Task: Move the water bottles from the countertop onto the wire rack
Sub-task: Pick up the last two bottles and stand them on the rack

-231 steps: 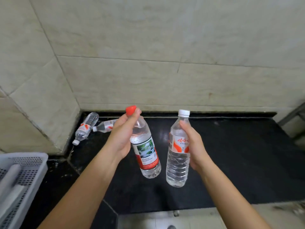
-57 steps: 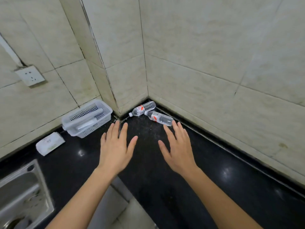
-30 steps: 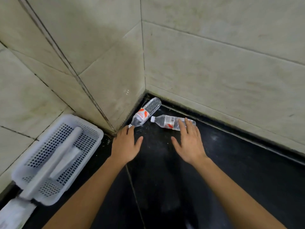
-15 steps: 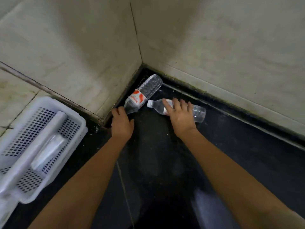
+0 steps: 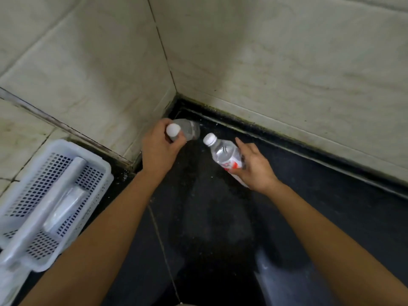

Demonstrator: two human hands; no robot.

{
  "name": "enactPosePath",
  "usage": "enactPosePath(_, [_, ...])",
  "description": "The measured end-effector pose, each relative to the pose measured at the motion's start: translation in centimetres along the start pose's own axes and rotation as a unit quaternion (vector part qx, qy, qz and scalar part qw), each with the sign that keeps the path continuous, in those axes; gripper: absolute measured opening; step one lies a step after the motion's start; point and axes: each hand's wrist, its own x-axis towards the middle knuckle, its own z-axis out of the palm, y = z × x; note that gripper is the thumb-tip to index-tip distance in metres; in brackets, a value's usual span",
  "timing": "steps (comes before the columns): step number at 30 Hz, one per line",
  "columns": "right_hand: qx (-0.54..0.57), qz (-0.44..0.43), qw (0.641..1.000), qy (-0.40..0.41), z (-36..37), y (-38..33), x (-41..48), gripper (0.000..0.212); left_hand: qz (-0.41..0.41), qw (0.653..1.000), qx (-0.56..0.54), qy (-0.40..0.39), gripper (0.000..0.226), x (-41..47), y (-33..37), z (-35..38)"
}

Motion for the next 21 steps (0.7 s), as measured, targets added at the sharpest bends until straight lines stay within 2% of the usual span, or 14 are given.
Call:
enactPosePath(3, [0.131, 0.034, 0.991, 0.012, -1.5, -0.6, -1.4, 0.088, 0.027, 0.999, -0.026, -0.016, 0.027, 1.1, 1.5, -0.9])
enactPosePath(5, [0.204, 0.049, 0.978, 0.020, -1.7, -0.7, -2.2, 0.080, 0.040, 0.997, -0.035, -0.053, 0.033, 0.1, 1.5, -0.8])
enactPosePath(9, [0.253, 0.060, 0.966, 0.010, -0.9, 0.1, -3.9, 0.076, 0.058, 0.996, -0.037, -0.060, 0.036, -3.6, 1.2, 0.3])
enactPosePath(12, [0.291, 0.074, 0.954, 0.002, -0.3, 0.8, -4.8, 0.074, -0.012, 0.989, -0.105, -0.100, 0.033, -5.5, 0.6, 0.9])
enactPosePath(15, [0.299, 0.091, 0.950, 0.001, 0.2, 0.7, -5.4, 0.072, -0.133, 0.947, -0.227, -0.183, 0.032, -7.0, 0.3, 0.9])
enactPosePath(17, [0.312, 0.100, 0.945, 0.012, 0.5, 0.2, -5.5, 0.070, -0.160, 0.938, -0.249, -0.180, 0.036, -7.2, 0.1, 0.8])
enactPosePath(21, [0.317, 0.092, 0.944, 0.024, 0.9, -1.2, -6.0, 0.066, -0.178, 0.933, -0.264, -0.167, 0.016, -6.8, 0.8, 0.1])
